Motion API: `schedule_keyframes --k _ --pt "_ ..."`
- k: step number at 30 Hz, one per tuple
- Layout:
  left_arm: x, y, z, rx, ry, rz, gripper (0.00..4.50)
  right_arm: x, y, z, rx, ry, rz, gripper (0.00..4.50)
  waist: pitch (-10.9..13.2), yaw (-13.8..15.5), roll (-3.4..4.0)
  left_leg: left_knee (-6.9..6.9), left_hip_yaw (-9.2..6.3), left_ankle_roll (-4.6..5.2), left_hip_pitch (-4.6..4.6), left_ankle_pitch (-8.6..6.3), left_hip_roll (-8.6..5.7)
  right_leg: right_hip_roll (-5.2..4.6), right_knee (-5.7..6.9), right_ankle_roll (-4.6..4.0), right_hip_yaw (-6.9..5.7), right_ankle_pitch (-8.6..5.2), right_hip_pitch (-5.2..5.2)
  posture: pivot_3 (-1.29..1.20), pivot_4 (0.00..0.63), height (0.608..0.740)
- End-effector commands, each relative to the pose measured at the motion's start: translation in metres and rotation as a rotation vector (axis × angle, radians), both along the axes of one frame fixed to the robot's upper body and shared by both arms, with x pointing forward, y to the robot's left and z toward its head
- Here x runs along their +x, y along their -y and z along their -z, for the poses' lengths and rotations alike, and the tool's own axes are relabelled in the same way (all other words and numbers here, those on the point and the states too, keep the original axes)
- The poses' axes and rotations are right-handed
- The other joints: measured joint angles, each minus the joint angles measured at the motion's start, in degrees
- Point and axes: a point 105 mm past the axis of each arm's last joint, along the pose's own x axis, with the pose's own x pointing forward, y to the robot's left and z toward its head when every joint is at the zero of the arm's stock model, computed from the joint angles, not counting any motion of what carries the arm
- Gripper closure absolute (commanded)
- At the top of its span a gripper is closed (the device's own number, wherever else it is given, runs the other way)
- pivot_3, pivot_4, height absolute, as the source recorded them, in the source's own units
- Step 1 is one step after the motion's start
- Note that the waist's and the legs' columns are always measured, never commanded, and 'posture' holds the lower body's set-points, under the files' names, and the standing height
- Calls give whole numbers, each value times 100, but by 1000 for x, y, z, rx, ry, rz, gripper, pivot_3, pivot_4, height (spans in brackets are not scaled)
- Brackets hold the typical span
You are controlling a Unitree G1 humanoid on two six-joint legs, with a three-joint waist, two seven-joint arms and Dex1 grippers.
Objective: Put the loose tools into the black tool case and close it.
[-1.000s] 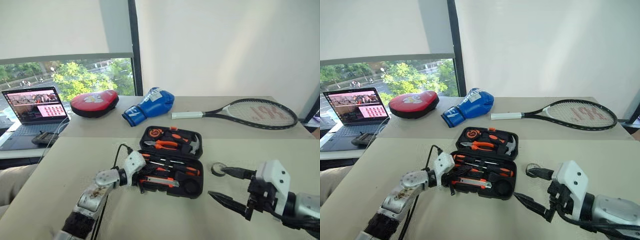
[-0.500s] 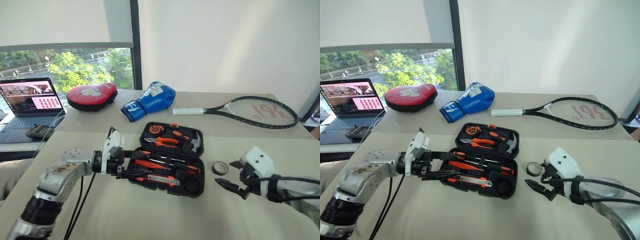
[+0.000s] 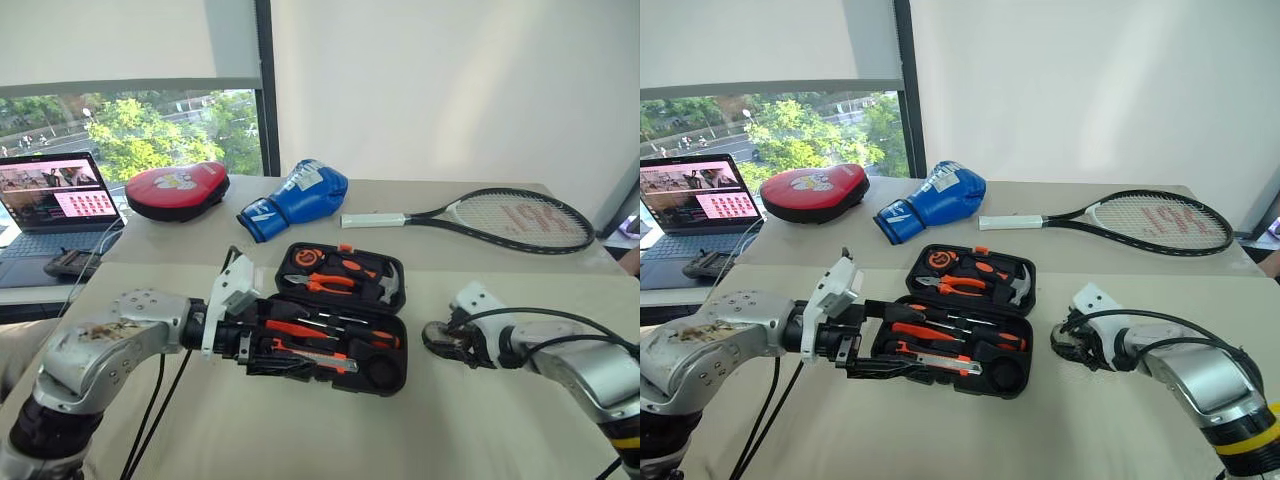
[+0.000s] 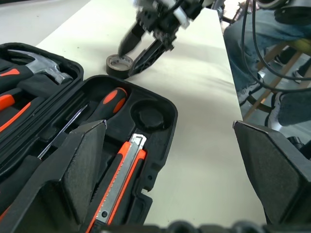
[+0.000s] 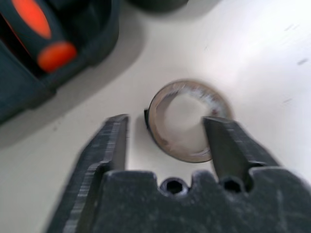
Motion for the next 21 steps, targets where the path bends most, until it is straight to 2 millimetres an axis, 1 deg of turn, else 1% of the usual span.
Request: schedule_keyframes --k 1,3,4,6,8,9,10,11,12,13,15,17,21 --pt "-8 0 -8 -18 55 -3 0 8 -3 -13 -9 54 -46 3401 1 4 0 0 0 -1 0 0 0 0 0 0 0 0 0 0 150 740" --pt "-9 -1 -7 -24 56 -10 0 8 -4 -13 -7 53 -54 4237 2 11 1 0 0 -2 0 1 -1 0 0 0 -1 0 1 0 150 740" --pt "-9 -2 -7 -28 51 -15 0 8 -4 -14 -6 52 -61 4435 2 14 1 1 -1 -2 0 1 -1 -1 0 0 -2 0 2 0 150 740" --pt "-10 -3 -8 -45 50 -17 0 6 -7 -23 8 79 -85 4435 2 16 1 1 -1 -2 0 1 -2 -1 1 1 -5 1 3 0 150 740" --pt "-9 -4 -11 -82 61 -30 0 -2 -14 -40 42 97 -139 4435 5 7 4 1 -1 -3 1 2 -2 -1 1 1 -3 1 2 0 150 740" --pt "-5 -6 -12 -95 99 -54 0 -9 -23 -49 65 95 -192 4435 12 7 12 0 -1 -4 0 2 -2 -1 2 1 -3 1 1 0 150 740" --pt "-5 -7 -16 -158 123 -51 0 -20 -36 -58 111 77 -259 4435 21 9 25 1 -1 -4 0 2 -2 -2 2 2 -3 2 0 0 150 740" --pt "-6 -13 -15 -173 118 -40 0 -34 -52 -64 135 43 -348 4435 24 8 31 0 -1 -4 0 2 -2 -5 2 3 -2 2 0 0 150 740" --pt "-7 -18 -14 -181 110 -29 0 -44 -62 -67 146 16 -405 4435 26 1 33 0 -2 -4 2 2 0 -5 1 3 -1 3 1 0 150 740" --pt "-11 -24 -14 -182 79 0 0 -53 -71 -64 133 -14 -456 4435 27 -15 31 -1 -2 -8 2 4 5 -3 2 3 -2 3 0 0 150 740" --pt "-17 -35 -12 -177 34 33 0 -59 -82 -57 105 -40 -498 4435 31 -24 24 -2 -3 -22 7 1 18 10 4 1 -5 3 -1 0 150 740" --pt "-18 -45 -9 -166 16 23 0 -59 -92 -50 92 -53 -508 4435 33 -28 24 -4 -8 -28 10 1 20 15 5 -7 -15 1 -2 0 150 740" --pt "-20 -62 1 -134 -4 -26 0 -57 -105 -26 27 -79 -532 4435 40 2 33 -4 -6 -22 3 -2 5 -5 7 -11 -14 0 -11 0 150 740"
